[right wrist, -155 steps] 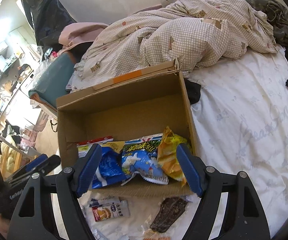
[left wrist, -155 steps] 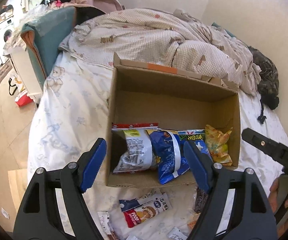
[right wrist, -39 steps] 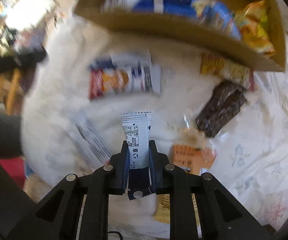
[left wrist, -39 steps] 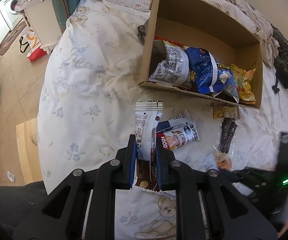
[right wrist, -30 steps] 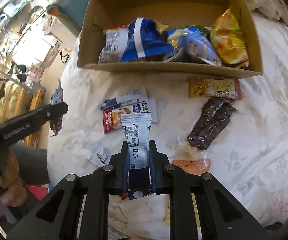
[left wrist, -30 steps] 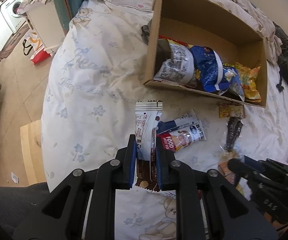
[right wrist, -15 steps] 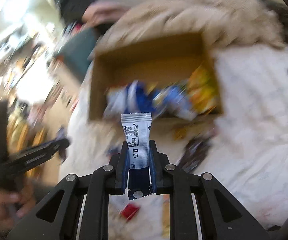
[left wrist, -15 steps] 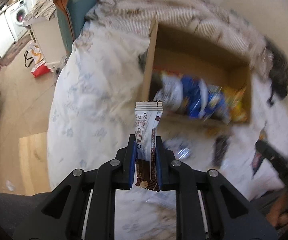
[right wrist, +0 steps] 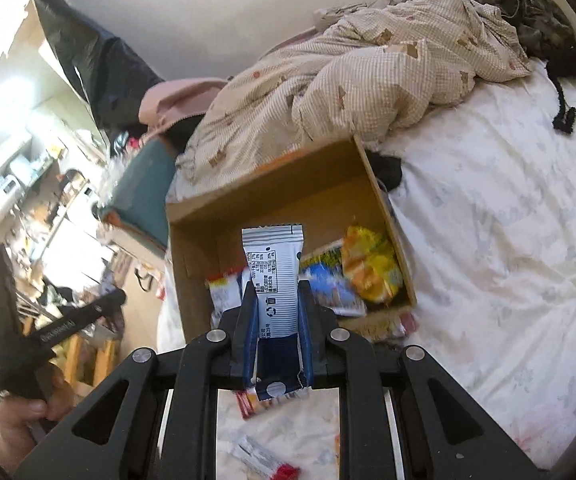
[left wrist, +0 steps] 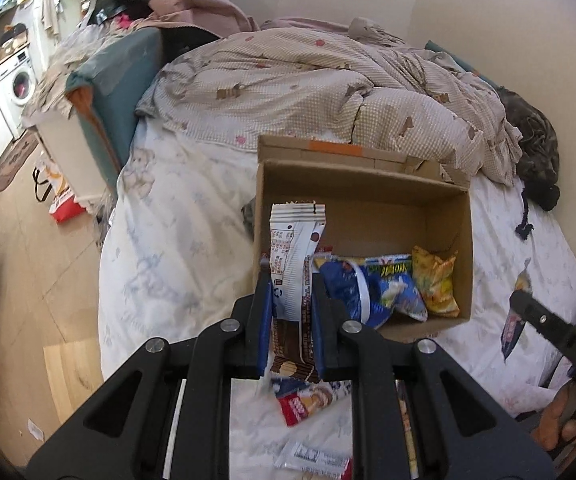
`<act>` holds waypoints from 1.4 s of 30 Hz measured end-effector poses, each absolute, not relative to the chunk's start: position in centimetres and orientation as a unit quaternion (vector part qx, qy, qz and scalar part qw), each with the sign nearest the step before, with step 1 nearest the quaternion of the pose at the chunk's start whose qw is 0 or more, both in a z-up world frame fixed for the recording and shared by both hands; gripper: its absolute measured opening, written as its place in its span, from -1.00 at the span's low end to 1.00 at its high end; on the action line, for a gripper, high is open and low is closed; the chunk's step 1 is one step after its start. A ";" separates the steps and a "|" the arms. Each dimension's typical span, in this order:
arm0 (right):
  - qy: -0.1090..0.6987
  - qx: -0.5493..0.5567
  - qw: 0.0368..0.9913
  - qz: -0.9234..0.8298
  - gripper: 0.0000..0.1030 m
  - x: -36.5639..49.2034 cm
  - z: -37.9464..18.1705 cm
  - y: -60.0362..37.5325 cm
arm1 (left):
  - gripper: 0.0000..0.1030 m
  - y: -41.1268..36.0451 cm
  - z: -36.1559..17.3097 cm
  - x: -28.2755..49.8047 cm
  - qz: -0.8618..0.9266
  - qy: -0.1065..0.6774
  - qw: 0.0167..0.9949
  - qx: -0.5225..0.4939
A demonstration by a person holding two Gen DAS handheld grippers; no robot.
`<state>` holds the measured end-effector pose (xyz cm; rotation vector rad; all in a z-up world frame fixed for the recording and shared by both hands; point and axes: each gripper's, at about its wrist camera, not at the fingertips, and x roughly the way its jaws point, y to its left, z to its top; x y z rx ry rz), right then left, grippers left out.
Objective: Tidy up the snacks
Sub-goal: 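Carry both snacks over the cardboard box and open both grippers to drop them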
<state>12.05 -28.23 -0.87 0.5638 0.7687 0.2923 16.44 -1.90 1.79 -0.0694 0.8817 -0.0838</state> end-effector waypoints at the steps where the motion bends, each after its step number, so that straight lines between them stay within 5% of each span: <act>1: 0.366 0.271 0.879 0.138 -0.64 12.6 -0.6 -28.4 | -0.73 -2.2 1.8 17.0 -0.043 0.425 0.903 -0.031; 18: 0.435 0.215 0.864 0.136 -0.63 21.2 -5.1 -26.0 | -0.72 -4.6 -2.9 21.9 -0.042 0.411 0.910 0.031; 39: 0.432 0.241 0.856 0.152 -0.61 22.4 -5.9 -25.9 | -0.71 -3.9 -4.2 23.1 -0.077 0.434 0.896 -0.044; 42: 0.413 0.263 0.858 0.155 -0.56 22.2 -5.3 -26.4 | -0.51 -3.9 -4.1 23.2 -0.069 0.433 0.897 -0.047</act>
